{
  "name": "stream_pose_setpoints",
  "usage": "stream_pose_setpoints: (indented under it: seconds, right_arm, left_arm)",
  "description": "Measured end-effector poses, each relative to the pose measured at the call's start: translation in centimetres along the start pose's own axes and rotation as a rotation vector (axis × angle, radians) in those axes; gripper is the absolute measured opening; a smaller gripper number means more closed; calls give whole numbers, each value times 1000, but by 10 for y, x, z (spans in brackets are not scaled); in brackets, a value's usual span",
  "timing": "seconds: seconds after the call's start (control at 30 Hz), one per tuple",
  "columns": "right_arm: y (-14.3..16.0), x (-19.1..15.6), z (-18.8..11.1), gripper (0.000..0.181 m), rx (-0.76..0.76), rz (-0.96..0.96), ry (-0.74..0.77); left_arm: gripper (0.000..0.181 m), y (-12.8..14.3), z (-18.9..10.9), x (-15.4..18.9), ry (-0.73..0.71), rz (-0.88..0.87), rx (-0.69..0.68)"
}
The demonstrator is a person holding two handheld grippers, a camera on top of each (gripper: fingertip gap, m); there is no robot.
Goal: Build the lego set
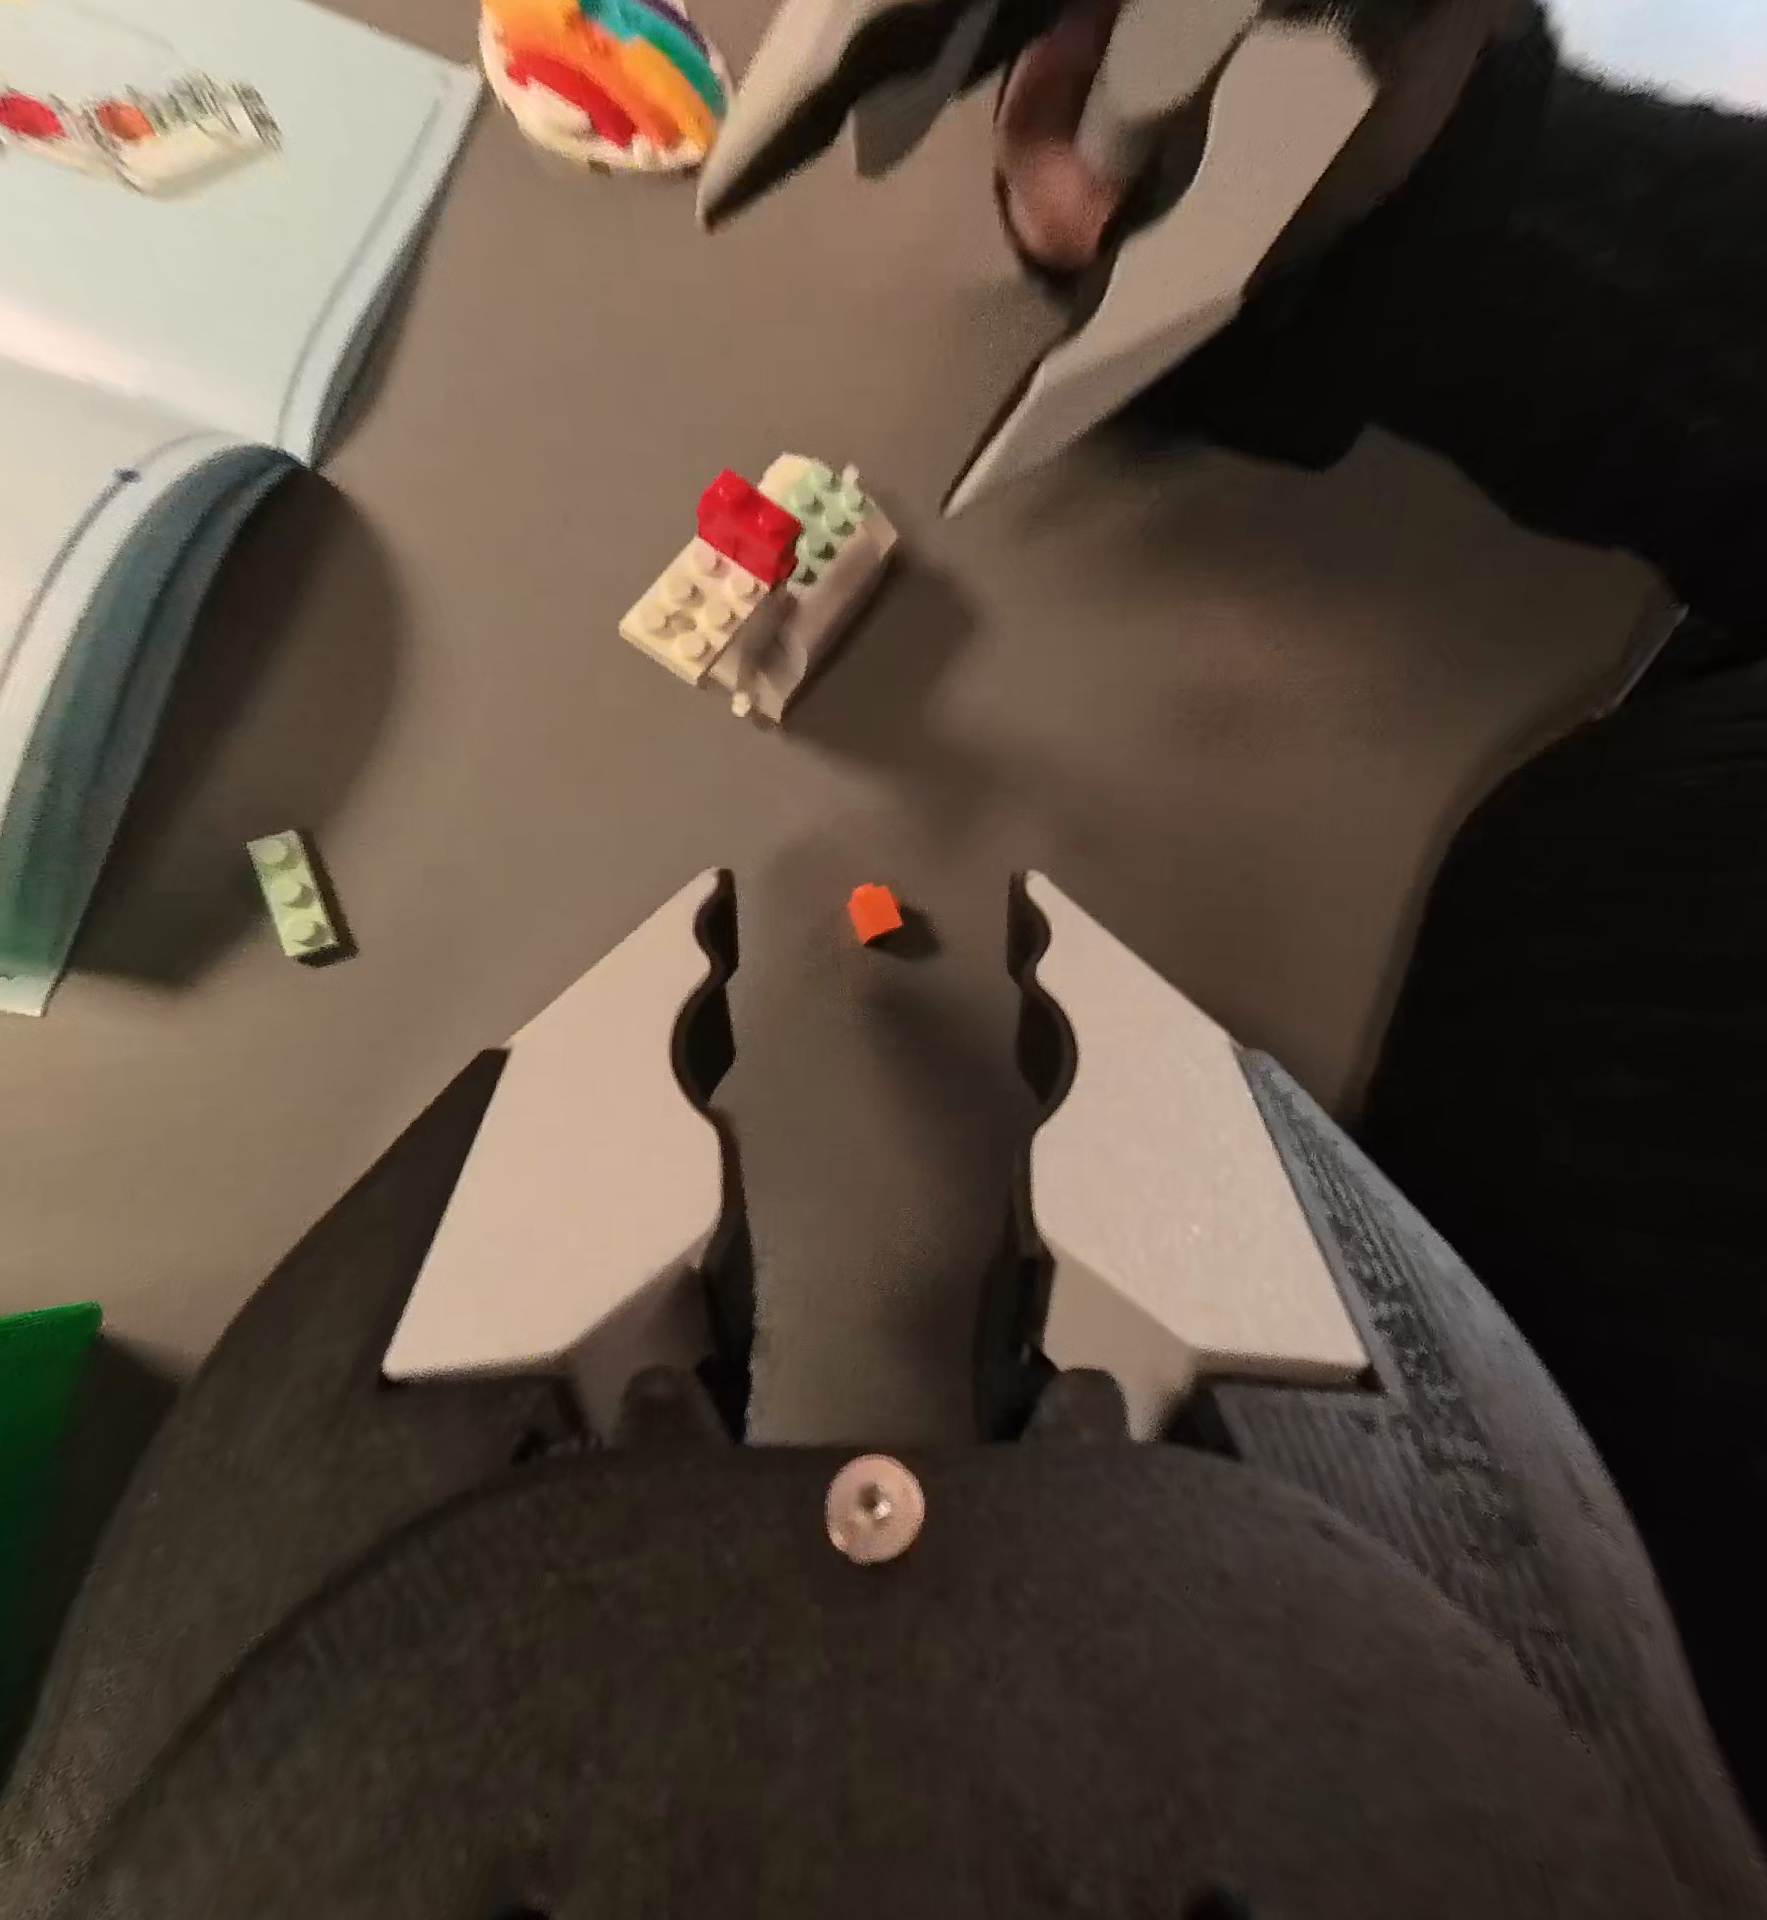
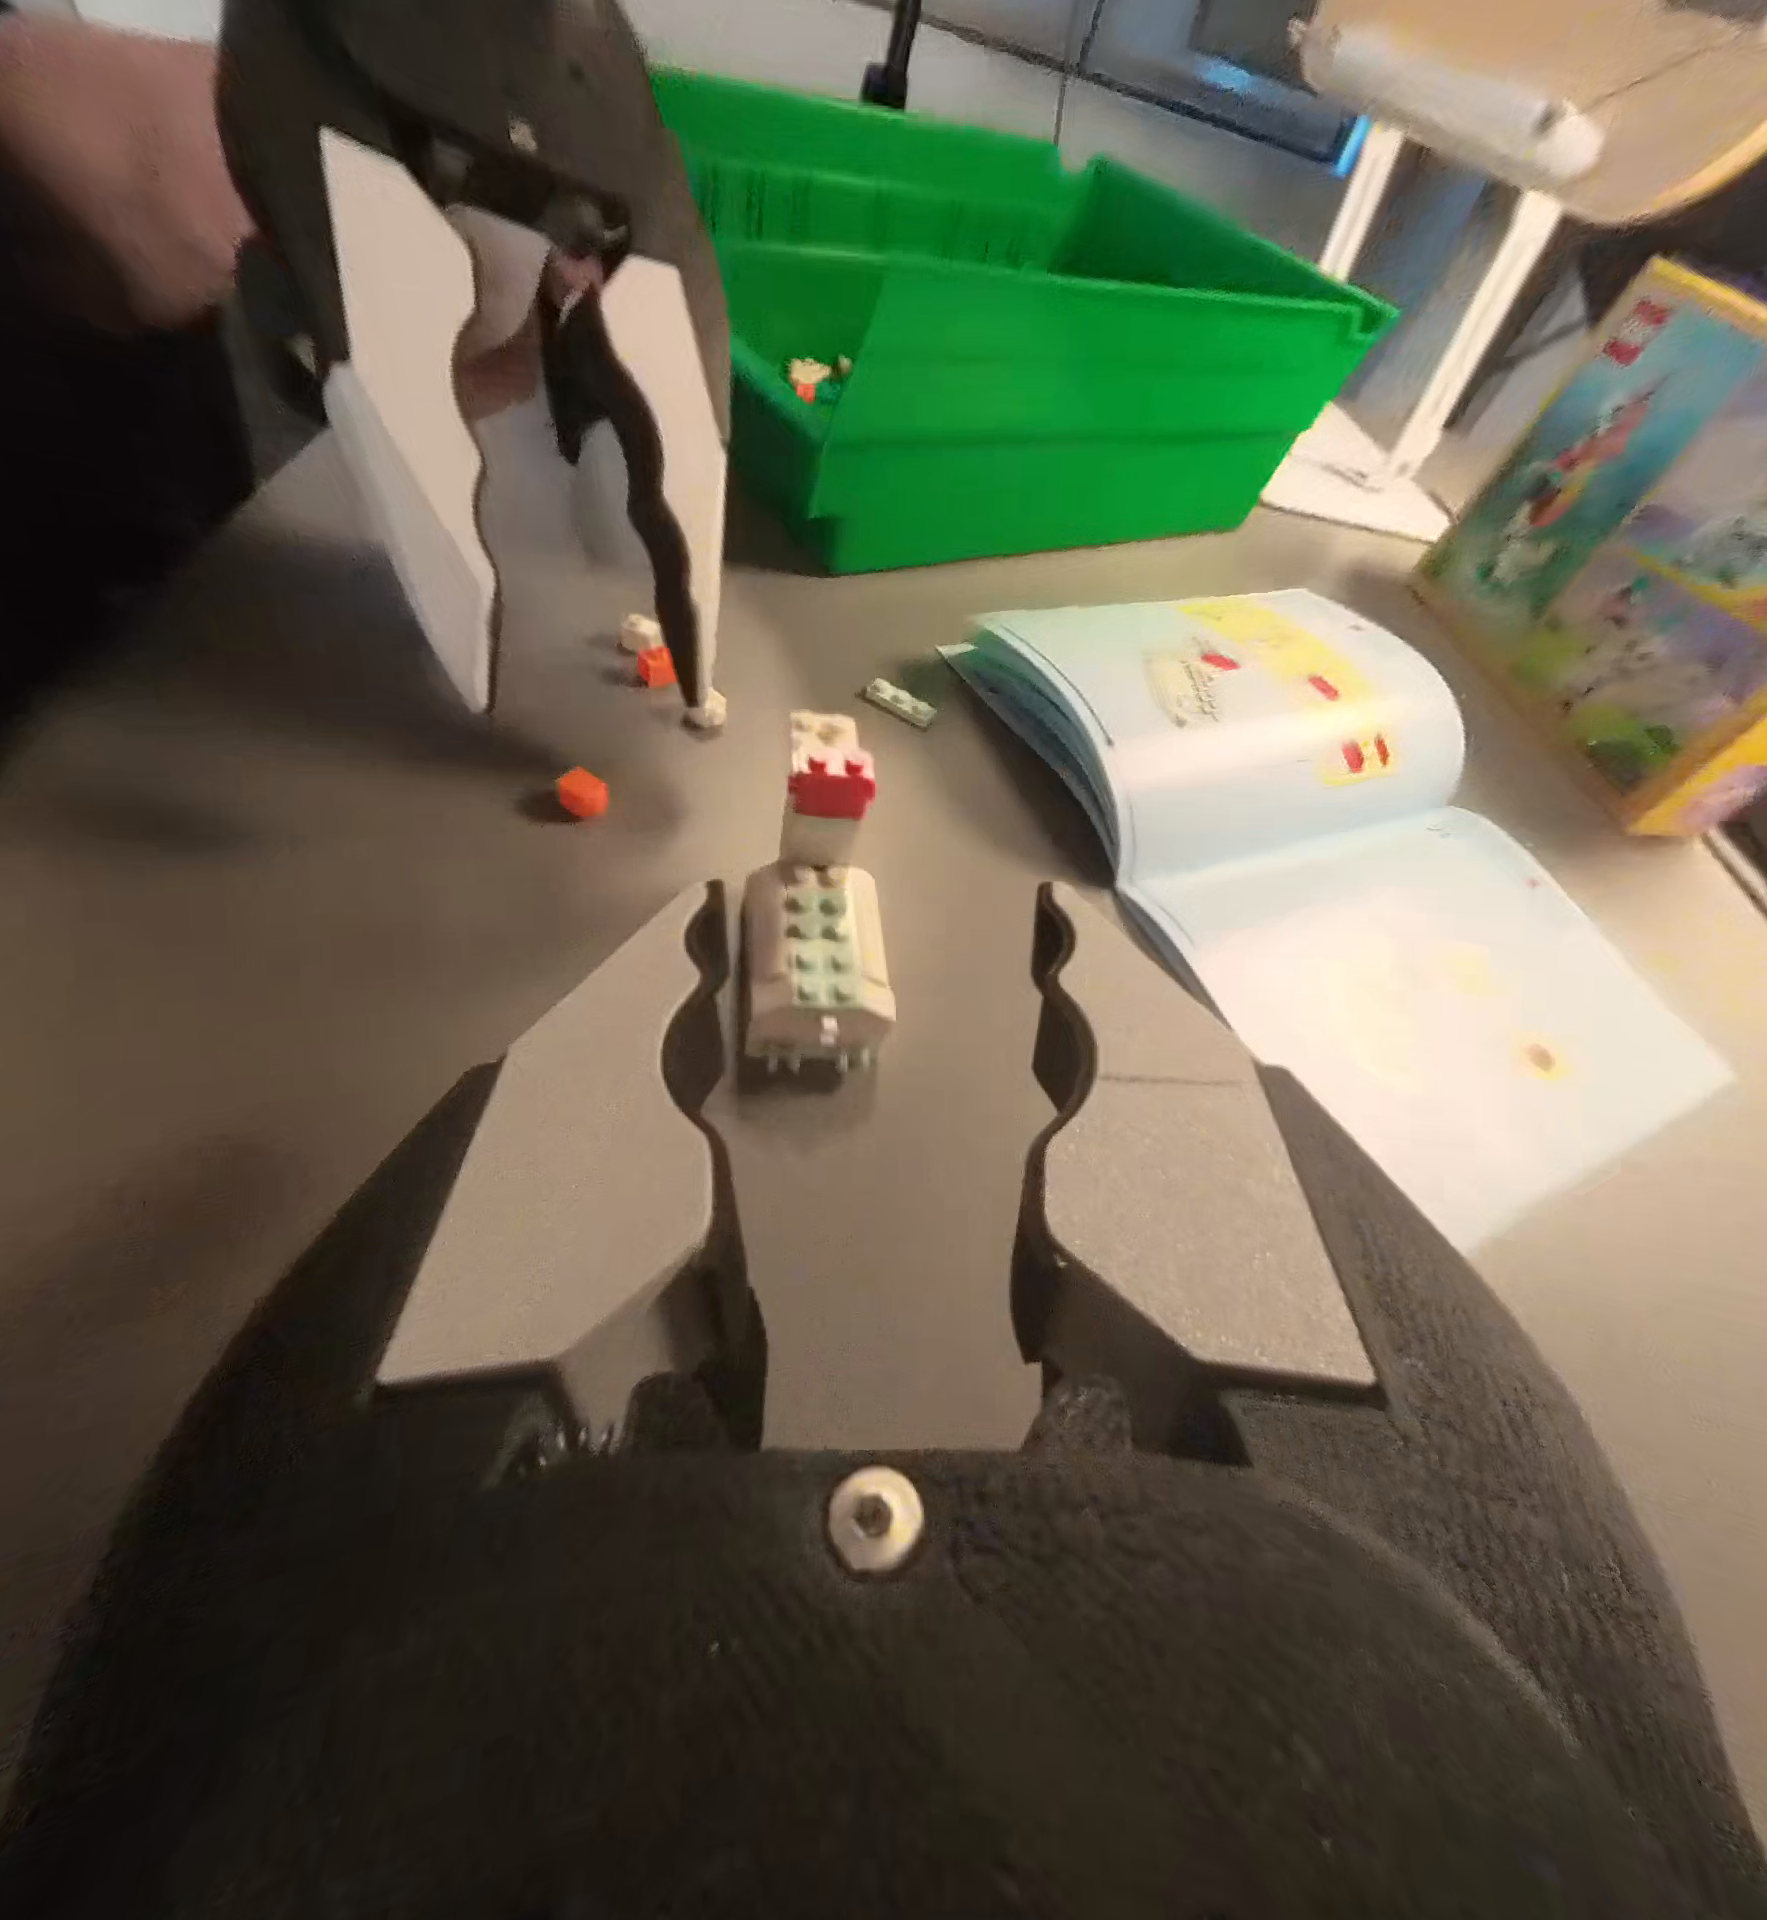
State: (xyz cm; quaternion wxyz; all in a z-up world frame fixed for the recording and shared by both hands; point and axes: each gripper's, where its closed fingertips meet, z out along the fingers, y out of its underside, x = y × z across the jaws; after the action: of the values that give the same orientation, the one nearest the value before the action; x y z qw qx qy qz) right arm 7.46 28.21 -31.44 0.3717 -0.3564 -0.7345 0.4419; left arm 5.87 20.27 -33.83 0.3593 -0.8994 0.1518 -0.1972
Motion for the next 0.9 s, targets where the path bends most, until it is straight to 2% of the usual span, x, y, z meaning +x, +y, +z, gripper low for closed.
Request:
stream_pose_setpoints:
  seconds: [0.03,0.17,0.27,0.33,0.4,0.47,0.53,0.7,0.77,0.9]
  right_arm:
    - [0,-4,7,57,-17,-14,-23]
    - [28,-12,30,56,-237,41,-123]
    - [37,-15,35,36,-311,69,-171]
    - [36,-15,37,34,-308,94,-194]
    - [24,-17,40,34,-235,92,-228]
    - [-1,-23,40,33,-97,138,-292]
    - [-20,-26,41,34,10,214,-347]
    - [-47,-35,43,33,166,299,-445]
    - [-55,-38,44,33,205,322,-478]
    - [-57,-45,50,34,199,299,-499]
  left_arm:
    - [52,-3,-4,0,3,-1,37]
    - [55,-7,-15,0,11,-16,123]
    - [58,-9,-20,2,35,-25,170]
    - [59,-11,-20,-1,33,-32,201]
    - [59,-14,-19,-8,7,-55,240]
    - [52,-20,-20,-17,-22,-99,291]
    - [48,-26,-21,-16,13,-138,344]
    - [59,-37,-26,-7,167,-199,461]
    - [59,-40,-28,-2,232,-211,489]
    - [40,-48,-37,4,313,-219,577]
